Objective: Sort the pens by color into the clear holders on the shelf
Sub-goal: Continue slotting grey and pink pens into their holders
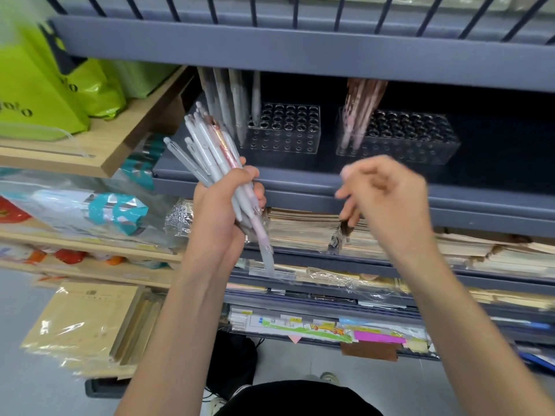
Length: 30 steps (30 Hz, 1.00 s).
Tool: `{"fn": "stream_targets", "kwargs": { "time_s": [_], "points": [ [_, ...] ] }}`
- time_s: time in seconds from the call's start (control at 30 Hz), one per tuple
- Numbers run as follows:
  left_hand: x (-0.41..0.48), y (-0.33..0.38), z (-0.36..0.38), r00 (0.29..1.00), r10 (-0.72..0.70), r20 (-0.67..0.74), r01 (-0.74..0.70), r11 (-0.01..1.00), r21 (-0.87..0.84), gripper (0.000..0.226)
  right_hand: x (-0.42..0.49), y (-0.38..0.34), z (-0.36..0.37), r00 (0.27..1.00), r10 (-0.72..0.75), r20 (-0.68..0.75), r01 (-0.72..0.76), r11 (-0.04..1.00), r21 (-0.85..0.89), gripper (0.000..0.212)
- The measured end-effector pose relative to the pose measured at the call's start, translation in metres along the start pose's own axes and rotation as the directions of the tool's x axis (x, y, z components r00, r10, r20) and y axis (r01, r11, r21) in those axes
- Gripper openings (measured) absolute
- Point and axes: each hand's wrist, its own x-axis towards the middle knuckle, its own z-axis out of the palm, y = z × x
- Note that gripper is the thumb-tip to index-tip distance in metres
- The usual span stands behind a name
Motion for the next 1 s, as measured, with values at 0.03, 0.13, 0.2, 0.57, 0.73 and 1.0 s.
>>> {"fn": "stream_targets", "kwargs": {
  "time_s": [0.03, 0.13, 0.2, 0.57, 0.73, 1.0],
  "points": [
    [0.001, 0.0, 0.002, 1.0, -0.003, -0.004, 0.003, 1.0, -0.019, 0.027, -0.017, 0.007, 0.009, 0.985, 0.083, 0.148, -0.084, 0.996, 0.001, 0.008],
    [0.002, 0.0, 0.009, 1.0, -0.024, -0.006, 0.023, 0.998, -0.058, 0.023, -0.048, 0.024, 0.033, 0.865, 0.251, 0.434, -0.278, 0.961, -0.001, 0.009],
    [0.001, -0.001, 0.012, 1.0, -0.017, -0.002, 0.016, 0.997, -0.077, 0.021, -0.054, 0.029, 0.041, 0.826, 0.267, 0.496, -0.357, 0.929, 0.093, 0.011],
    [-0.001, -0.003, 0.017, 1.0, 0.019, -0.017, -0.02, 0.999, -0.043, 0.01, -0.052, 0.026, 0.037, 0.809, 0.253, 0.53, -0.395, 0.903, 0.171, 0.004],
    [0.009, 0.015, 0.004, 0.992, 0.095, -0.088, -0.108, 0.981, -0.158, 0.021, -0.056, 0.028, 0.029, 0.785, 0.235, 0.573, -0.378, 0.915, 0.143, 0.003],
    [0.004, 0.024, -0.027, 0.994, 0.04, -0.101, -0.051, 0.992, -0.115, 0.029, -0.034, 0.018, 0.042, 0.856, 0.148, 0.495, -0.314, 0.91, 0.27, 0.031]
  ]
}}
